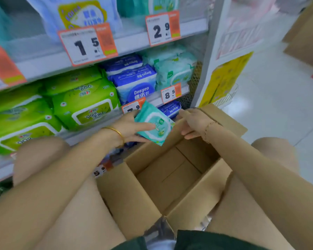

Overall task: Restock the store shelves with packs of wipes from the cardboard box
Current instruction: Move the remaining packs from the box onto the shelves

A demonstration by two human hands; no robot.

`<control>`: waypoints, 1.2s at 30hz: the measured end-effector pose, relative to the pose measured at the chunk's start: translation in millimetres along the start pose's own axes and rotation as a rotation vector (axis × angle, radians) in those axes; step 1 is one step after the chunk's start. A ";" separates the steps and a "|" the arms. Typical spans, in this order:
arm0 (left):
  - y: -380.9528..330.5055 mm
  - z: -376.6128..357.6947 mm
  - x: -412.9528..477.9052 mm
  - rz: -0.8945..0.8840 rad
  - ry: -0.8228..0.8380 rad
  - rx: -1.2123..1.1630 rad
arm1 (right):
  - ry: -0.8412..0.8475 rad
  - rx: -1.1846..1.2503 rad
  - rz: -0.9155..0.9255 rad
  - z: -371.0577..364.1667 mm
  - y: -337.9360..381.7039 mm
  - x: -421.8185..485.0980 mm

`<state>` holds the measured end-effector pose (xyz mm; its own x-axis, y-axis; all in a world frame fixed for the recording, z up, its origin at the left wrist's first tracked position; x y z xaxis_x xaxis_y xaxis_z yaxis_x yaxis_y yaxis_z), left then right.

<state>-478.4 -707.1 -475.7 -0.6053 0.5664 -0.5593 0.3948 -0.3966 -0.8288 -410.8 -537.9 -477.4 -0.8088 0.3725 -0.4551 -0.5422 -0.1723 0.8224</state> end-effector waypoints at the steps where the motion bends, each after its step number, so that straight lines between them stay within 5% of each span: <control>1: -3.9 5.4 -6.3 0.014 0.037 -0.096 | -0.010 -0.009 0.043 2.0 6.9 0.5; 7: -25.2 28.1 -34.2 -0.030 0.043 -0.465 | 0.228 0.228 0.123 -19.2 40.9 -4.0; 12: -60.7 23.0 -46.2 -0.096 0.083 -0.446 | 0.328 0.301 0.359 -13.3 81.3 -10.9; 15: -94.5 21.9 -49.2 -0.216 0.051 -0.328 | 0.255 0.322 0.489 7.3 109.3 -9.2; 21: -209.4 41.5 -60.9 -0.726 -0.345 0.219 | 0.080 0.295 0.868 65.8 203.7 -7.5; 25: -275.1 59.5 -50.8 -0.885 -0.511 0.344 | -0.148 -0.023 1.178 95.0 275.7 -2.2; 28: -309.7 84.0 -23.1 -0.795 -0.724 0.472 | -0.369 -0.194 1.313 108.3 318.5 17.6; 30: -322.1 95.5 4.7 -0.577 -0.822 0.706 | -0.478 -0.296 1.321 111.4 340.2 41.0; 36: -338.2 96.1 72.7 -0.274 -0.752 1.092 | -0.529 -0.564 1.257 97.0 385.1 131.8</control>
<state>-722.3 -601.2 -234.5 -0.9425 0.3294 0.0566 -0.3318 -0.9013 -0.2784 -704.1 -466.7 -187.6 -0.6961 -0.0262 0.7174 0.3214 -0.9050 0.2788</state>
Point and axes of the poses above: each hand's wrist, its own x-axis towards the middle knuckle, its own z-axis out of the back of the hand, y = z × x, the point moved 6 cm from there along x, towards the middle knuckle, and after that the axes turned 7 degrees about z, right-handed, at the moved point
